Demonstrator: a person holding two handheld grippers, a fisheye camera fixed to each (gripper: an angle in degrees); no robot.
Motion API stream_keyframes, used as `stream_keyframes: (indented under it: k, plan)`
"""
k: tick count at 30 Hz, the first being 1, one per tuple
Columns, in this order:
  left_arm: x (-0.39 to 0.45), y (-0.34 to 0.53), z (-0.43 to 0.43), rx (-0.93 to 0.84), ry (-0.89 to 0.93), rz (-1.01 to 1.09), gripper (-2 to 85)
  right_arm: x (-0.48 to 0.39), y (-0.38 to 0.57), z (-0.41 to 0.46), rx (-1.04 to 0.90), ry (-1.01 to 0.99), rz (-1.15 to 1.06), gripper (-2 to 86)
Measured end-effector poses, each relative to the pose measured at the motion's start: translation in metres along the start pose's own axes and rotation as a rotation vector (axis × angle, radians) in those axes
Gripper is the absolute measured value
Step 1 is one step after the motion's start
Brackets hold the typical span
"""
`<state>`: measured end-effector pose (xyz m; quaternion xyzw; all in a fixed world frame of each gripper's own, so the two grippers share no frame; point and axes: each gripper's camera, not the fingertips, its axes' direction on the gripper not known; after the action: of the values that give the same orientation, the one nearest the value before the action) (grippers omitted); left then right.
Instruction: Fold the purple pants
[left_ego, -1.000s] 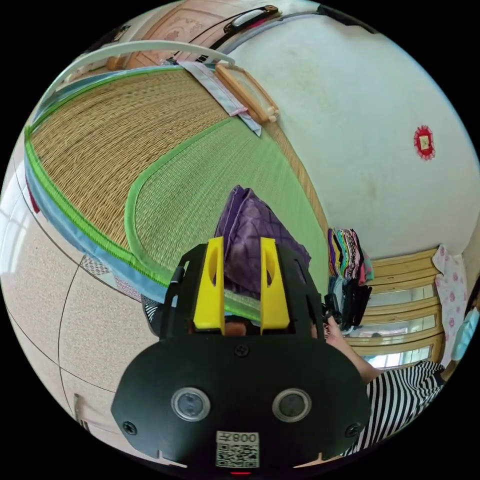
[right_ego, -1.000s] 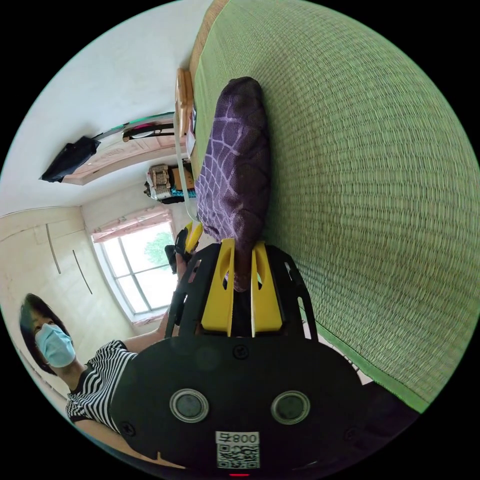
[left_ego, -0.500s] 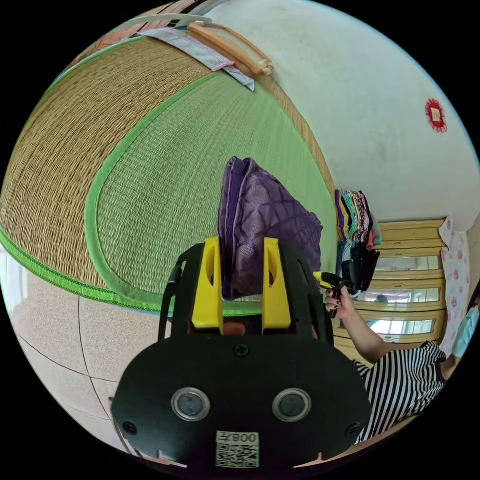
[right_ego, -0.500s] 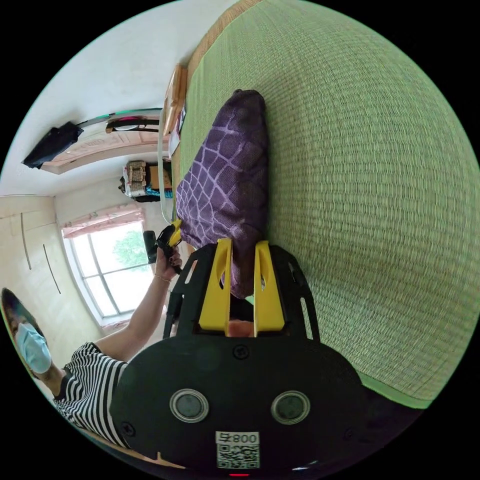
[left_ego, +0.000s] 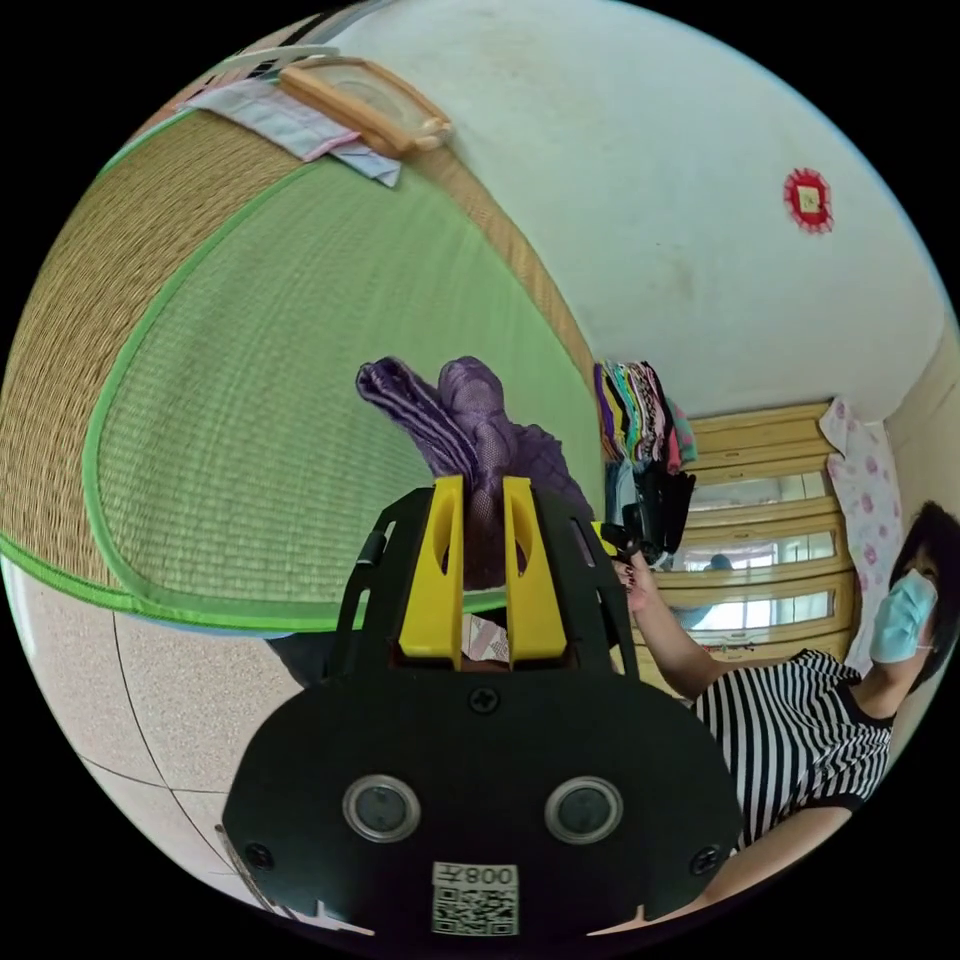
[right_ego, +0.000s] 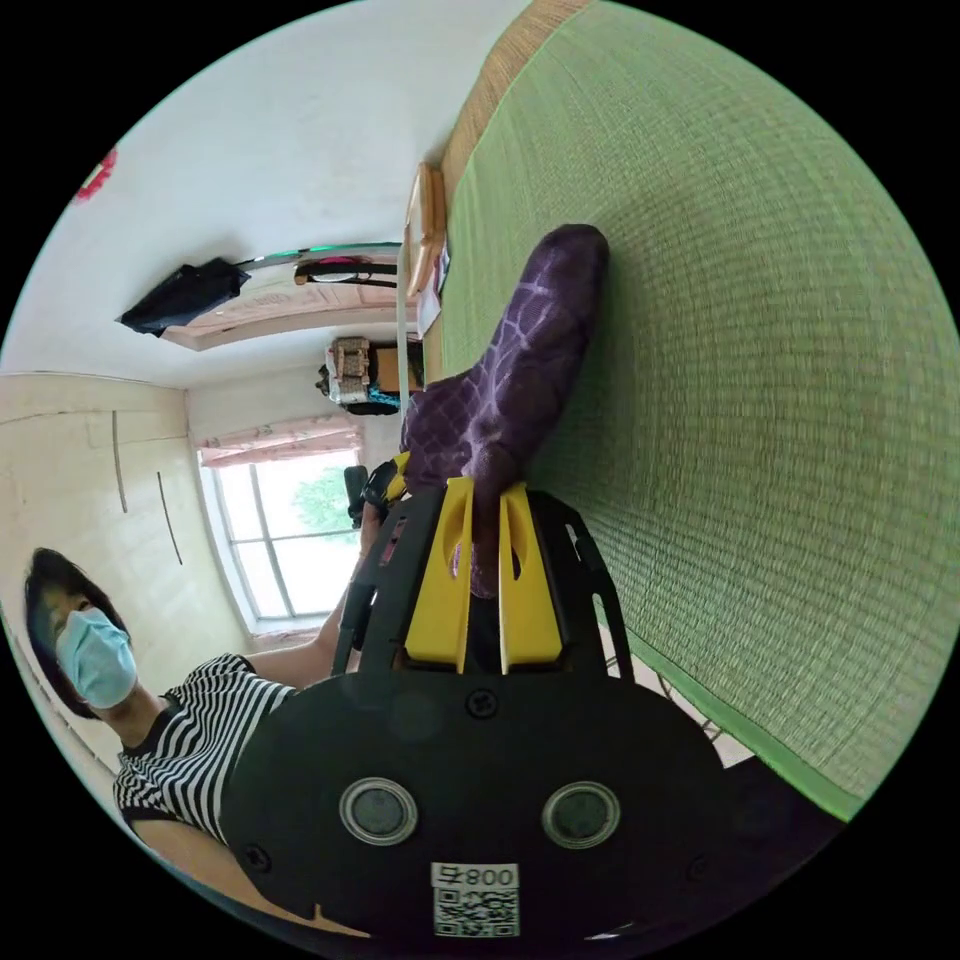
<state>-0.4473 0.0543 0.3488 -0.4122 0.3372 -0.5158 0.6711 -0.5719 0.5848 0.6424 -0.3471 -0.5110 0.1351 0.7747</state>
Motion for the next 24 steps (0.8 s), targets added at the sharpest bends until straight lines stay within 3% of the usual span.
stream_keyframes:
  k: [13,24]
  plan:
    - [0.285,-0.068,0.166,-0.224,0.141,0.275,7.0,0.151,0.125,-0.166,0.365,-0.058,-0.085,0.9]
    - [0.633,-0.128,0.401,-0.413,0.285,0.658,7.1,0.271,0.305,-0.386,0.954,0.100,-0.222,1.1]
